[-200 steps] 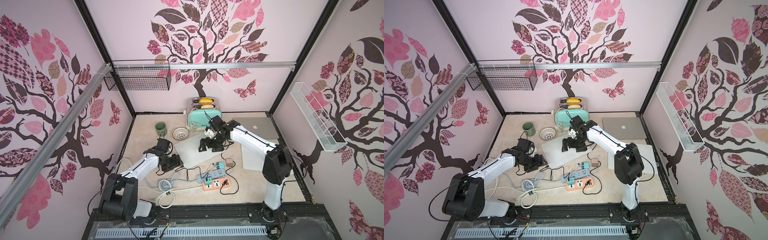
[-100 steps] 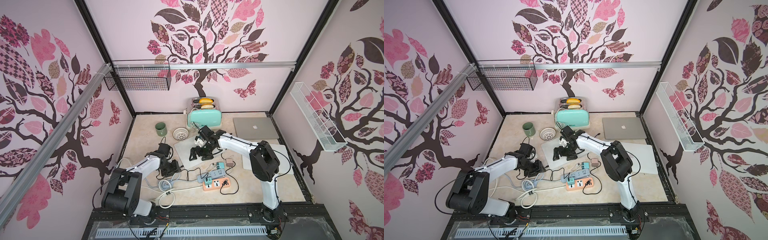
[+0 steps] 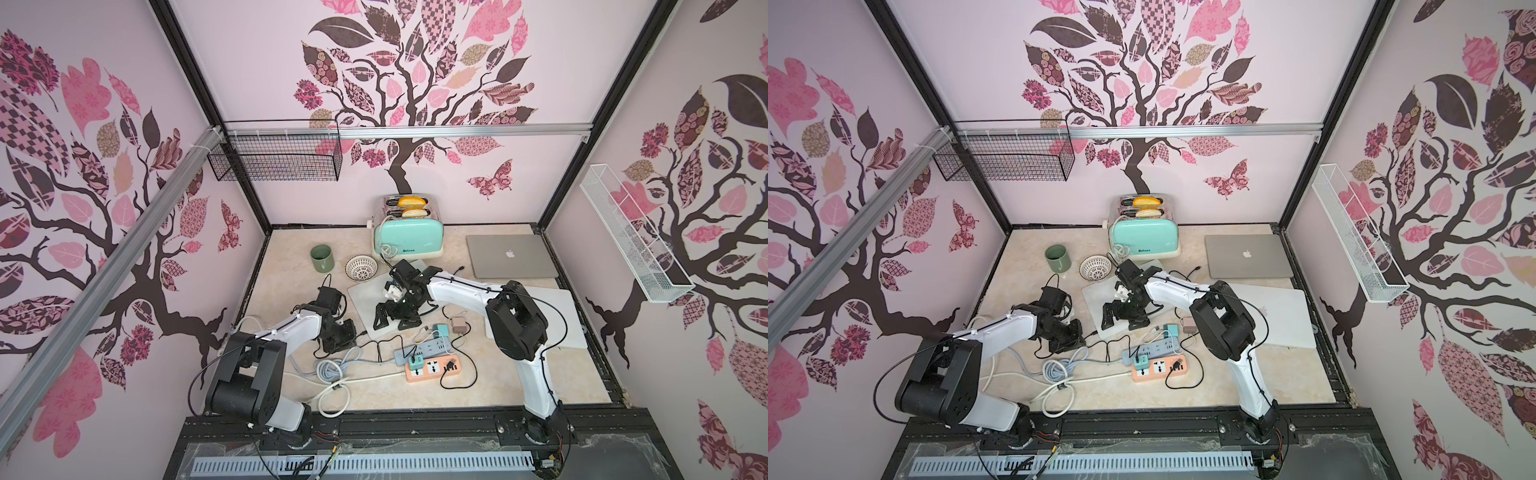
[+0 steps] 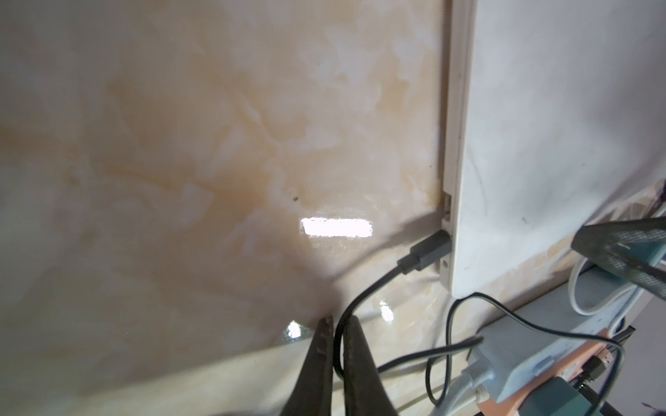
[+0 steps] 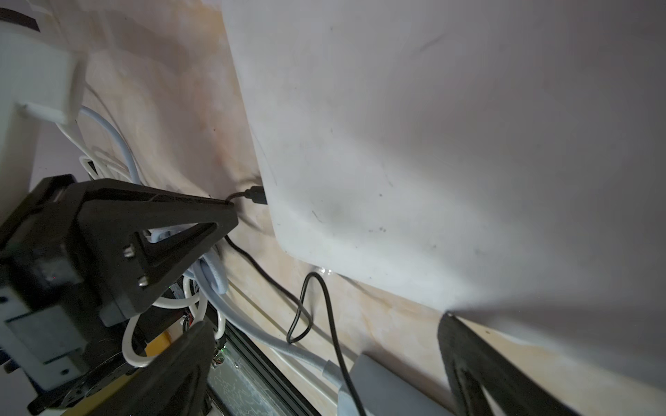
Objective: Unplug the laptop charger
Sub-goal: Remove the charging cable from the laptop.
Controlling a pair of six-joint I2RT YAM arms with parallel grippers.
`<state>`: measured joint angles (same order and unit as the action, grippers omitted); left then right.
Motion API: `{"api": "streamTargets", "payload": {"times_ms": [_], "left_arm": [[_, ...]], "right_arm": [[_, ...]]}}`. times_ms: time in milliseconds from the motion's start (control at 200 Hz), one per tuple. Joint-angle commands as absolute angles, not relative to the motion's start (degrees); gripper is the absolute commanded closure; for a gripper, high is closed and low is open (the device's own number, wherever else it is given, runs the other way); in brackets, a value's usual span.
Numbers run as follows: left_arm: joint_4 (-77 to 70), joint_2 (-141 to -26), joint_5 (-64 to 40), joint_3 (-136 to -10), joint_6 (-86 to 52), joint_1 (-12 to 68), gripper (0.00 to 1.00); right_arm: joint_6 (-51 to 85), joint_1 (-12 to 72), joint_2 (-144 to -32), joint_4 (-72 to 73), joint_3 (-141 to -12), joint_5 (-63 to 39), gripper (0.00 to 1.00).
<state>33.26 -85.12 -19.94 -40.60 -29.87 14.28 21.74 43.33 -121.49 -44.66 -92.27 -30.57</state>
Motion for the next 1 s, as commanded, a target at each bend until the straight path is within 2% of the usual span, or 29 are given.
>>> {"api": "streamTargets", "payload": {"times_ms": [0,540,685,785,995], "left_arm": [[35.39,-84.07,-19.27,-40.65,-29.97,14.24,0.99],[39.89,-78.76,-15.55,-39.79,-32.62,14.16,1.00],[40.43,-76.24,-16.71,-40.57,-32.10,14.18,0.77],[42.14,-74.07,-17.52,-42.30,-31.11,14.24,0.66],[47.18,-69.80,-19.94,-47.68,-27.51,15.87,0.57]], "right_arm": [[20.83,43.16,-122.34,-46.52,-94.18,-26.89,0.00],[21.20,43.15,-123.85,-47.14,-96.06,-24.69,0.00],[19.59,43.14,-122.43,-50.14,-98.69,-24.08,0.00],[17.34,43.18,-119.50,-53.61,-101.37,-22.32,0.00],[15.02,43.15,-110.30,-61.28,-100.66,-19.96,0.01]]}}
